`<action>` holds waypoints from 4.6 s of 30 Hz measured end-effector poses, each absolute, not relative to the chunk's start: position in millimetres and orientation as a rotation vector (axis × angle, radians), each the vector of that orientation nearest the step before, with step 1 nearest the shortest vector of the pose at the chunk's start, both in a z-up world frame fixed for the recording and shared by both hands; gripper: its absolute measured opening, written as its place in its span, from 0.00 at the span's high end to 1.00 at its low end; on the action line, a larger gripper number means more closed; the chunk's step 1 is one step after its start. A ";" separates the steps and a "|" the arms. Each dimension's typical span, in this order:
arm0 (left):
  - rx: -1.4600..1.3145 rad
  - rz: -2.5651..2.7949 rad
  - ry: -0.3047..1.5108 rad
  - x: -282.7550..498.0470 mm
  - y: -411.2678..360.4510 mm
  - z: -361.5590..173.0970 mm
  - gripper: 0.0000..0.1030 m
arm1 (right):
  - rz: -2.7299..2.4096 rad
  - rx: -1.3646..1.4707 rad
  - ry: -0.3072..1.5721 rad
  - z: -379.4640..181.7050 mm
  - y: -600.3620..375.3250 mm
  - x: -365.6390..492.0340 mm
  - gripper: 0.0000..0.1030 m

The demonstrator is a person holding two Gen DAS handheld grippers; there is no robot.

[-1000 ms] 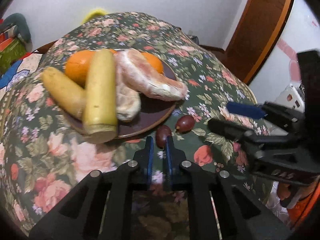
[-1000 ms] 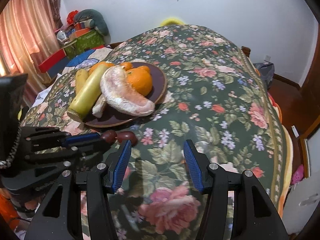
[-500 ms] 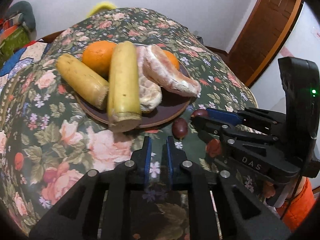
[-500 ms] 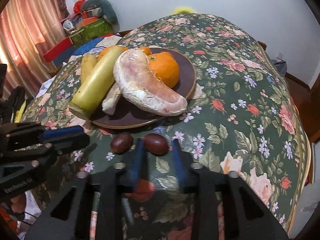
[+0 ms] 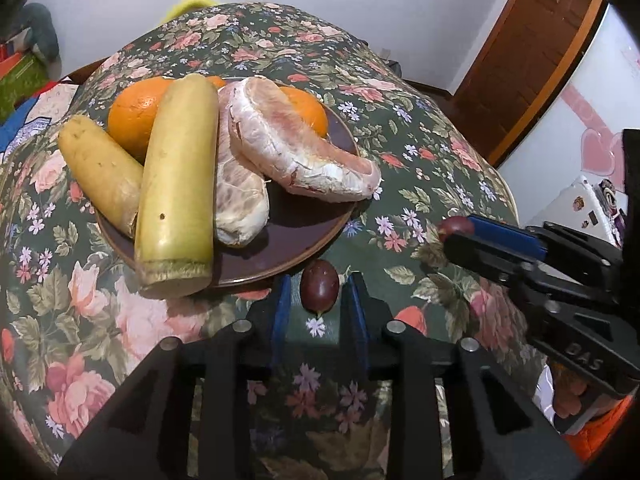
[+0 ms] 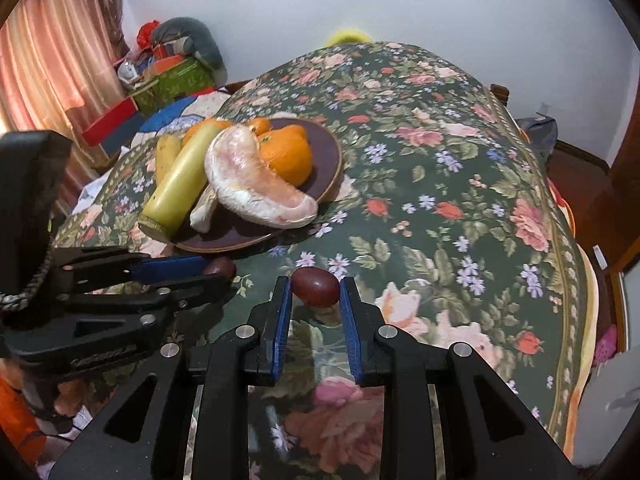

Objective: Organize fruits

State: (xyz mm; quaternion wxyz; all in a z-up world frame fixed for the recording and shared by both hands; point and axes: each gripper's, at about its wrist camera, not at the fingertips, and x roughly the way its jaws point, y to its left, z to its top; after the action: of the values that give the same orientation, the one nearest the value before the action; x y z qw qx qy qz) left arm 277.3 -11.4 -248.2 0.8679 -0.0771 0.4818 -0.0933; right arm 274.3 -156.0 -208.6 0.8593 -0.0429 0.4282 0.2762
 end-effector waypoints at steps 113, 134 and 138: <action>-0.065 -0.002 0.182 31.1 16.3 16.2 0.00 | 0.476 0.022 0.148 4.3 -171.2 86.2 0.00; -0.055 -0.013 0.190 33.3 13.2 16.1 0.00 | 0.472 0.017 0.155 6.2 -174.2 84.6 0.00; -0.056 -0.014 0.193 33.5 14.0 16.2 0.00 | 0.472 0.018 0.156 6.5 -174.3 84.8 0.00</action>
State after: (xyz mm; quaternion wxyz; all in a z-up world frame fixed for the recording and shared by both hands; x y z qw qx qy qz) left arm 33.5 14.0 16.2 0.9950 -0.0277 0.0962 -0.0071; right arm 84.8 -174.3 6.5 0.9693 0.0089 0.0770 0.2335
